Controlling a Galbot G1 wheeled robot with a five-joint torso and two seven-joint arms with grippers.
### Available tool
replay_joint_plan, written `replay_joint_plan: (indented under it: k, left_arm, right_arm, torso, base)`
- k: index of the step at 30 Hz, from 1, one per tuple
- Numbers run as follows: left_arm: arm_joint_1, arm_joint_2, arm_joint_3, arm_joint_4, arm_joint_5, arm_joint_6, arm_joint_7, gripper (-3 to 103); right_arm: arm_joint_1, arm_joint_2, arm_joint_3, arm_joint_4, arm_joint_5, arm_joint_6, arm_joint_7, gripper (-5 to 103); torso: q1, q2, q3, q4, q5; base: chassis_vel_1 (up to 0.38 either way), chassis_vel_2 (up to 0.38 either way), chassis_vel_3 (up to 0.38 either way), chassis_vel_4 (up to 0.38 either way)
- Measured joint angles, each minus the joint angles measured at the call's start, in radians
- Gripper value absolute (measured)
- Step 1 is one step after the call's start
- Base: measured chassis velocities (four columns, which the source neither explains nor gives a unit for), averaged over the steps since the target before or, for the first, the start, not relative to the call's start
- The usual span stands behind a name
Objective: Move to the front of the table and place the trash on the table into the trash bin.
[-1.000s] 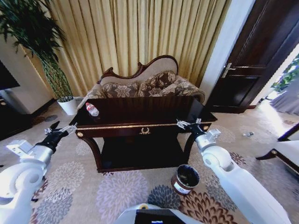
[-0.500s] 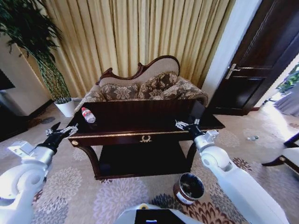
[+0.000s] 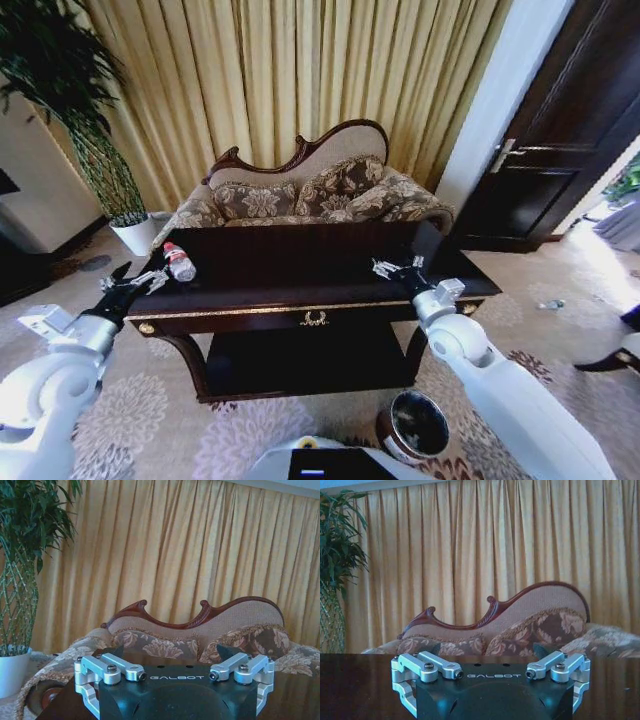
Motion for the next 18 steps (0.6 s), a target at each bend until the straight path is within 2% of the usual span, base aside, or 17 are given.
replay_joint_plan:
  k: [7,11,13,14,15,16,18]
  left_arm:
    - [-0.033,0.012,0.023,0.012,-0.009,0.027,-0.04,100]
    - [-0.047,0.024,0.042,0.007,-0.02,0.043,-0.085,100]
    - [-0.07,0.041,0.078,0.007,-0.037,0.055,-0.182,100]
    - [-0.094,0.057,0.113,0.017,-0.062,0.063,-0.263,100]
    - [-0.094,0.057,0.113,0.017,-0.062,0.063,-0.263,100]
    - [-0.114,0.067,0.139,0.031,-0.082,0.069,-0.301,100]
    - [-0.148,0.082,0.17,0.06,-0.096,0.073,-0.325,100]
  right_arm:
    - [0.0,0.003,-0.018,0.003,0.006,-0.011,0.001,100]
    - [-0.013,0.011,-0.036,0.005,-0.006,-0.009,0.011,100]
    - [-0.025,0.021,-0.049,0.006,-0.019,-0.004,0.015,100]
    - [-0.029,0.025,-0.059,0.004,-0.029,0.001,0.016,100]
    - [-0.029,0.025,-0.059,0.004,-0.029,0.001,0.016,100]
    - [-0.028,0.027,-0.064,0.002,-0.033,0.003,0.016,100]
    - [-0.021,0.025,-0.071,-0.002,-0.034,0.004,0.016,100]
  torso:
    - [-0.001,0.0,0.0,-0.0001,-0.0001]
    - [-0.001,0.0,0.0,0.0,0.0002]
    - [-0.001,0.0,0.0,0.0,0.0002]
    - [-0.001,0.0,0.0,-0.0001,0.0003]
    - [-0.001,0.0,0.0,-0.0001,0.0003]
    - [-0.001,0.0,0.0,-0.0002,-0.0001]
    - [-0.001,0.0,0.0,-0.0001,-0.0002]
  base:
    - [-0.005,0.001,0.001,-0.008]
    - [0.0,0.0,0.0,0.0]
    - [0.0,0.0,0.0,0.0]
    - [0.0,0.0,0.0,0.0]
    - [0.0,0.0,0.0,0.0]
    - [0.0,0.0,0.0,0.0]
    - [0.0,0.0,0.0,0.0]
